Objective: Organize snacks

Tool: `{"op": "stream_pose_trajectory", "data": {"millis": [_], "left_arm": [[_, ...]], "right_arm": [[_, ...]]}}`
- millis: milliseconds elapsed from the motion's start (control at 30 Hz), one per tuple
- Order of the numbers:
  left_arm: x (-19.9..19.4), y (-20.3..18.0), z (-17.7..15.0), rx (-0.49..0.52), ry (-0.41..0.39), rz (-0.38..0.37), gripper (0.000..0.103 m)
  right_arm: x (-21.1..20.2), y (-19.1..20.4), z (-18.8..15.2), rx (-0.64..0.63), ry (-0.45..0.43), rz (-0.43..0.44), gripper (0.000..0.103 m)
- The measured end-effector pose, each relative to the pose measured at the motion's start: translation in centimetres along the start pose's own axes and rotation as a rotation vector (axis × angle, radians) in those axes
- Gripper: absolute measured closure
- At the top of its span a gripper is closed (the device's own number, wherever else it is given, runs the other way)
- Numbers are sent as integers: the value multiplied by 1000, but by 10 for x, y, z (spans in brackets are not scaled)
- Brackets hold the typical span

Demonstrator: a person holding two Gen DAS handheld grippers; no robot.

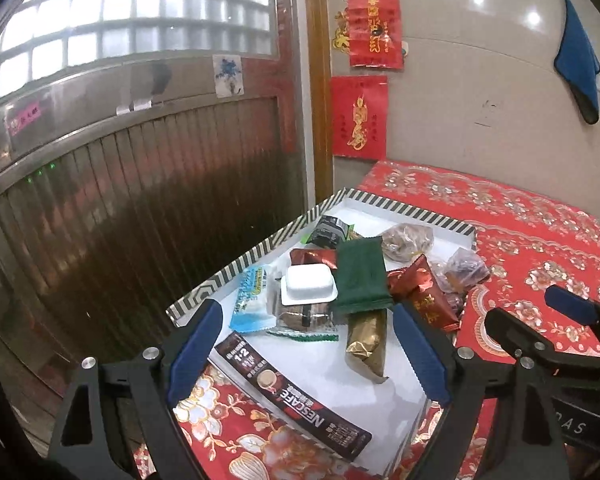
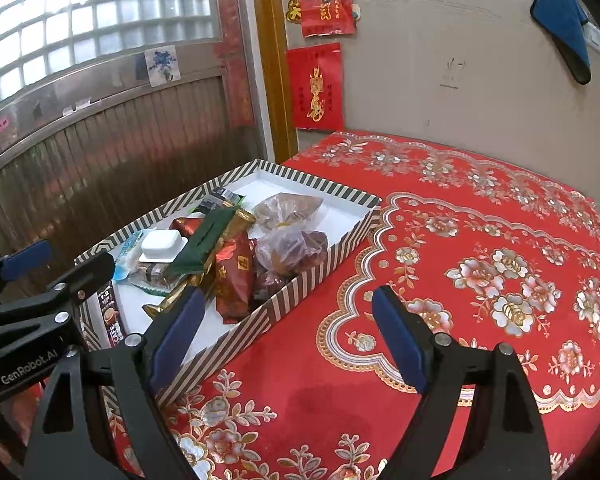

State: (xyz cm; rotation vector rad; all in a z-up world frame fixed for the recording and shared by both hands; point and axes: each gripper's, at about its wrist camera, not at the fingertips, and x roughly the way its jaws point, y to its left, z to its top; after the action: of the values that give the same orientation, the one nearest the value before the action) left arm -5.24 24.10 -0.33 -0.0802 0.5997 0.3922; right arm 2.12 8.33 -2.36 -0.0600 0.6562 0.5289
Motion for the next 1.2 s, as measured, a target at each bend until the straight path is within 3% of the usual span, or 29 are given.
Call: {"op": "stream_pose_trajectory", "data": {"millis": [267,433,633,867,1200], "left_arm": [[-1,1,-2,3,-45,-20,15],[-11,-7,-5,51,-131,43,15],[-11,-15,-3,62,-110,61,15],[-16,-46,5,85,-78,-29,14],[-18,-142,4,157,-8,-201,14]], "right_arm": [[1,1,-2,3,-2,1,17],[2,0,-2,15,2,5,17],[0,-2,-2,23,-4,-5,17],[-15,-23,-2,49,-6,-58,17],[-60,-115,-16,189,12,-250,17]]}}
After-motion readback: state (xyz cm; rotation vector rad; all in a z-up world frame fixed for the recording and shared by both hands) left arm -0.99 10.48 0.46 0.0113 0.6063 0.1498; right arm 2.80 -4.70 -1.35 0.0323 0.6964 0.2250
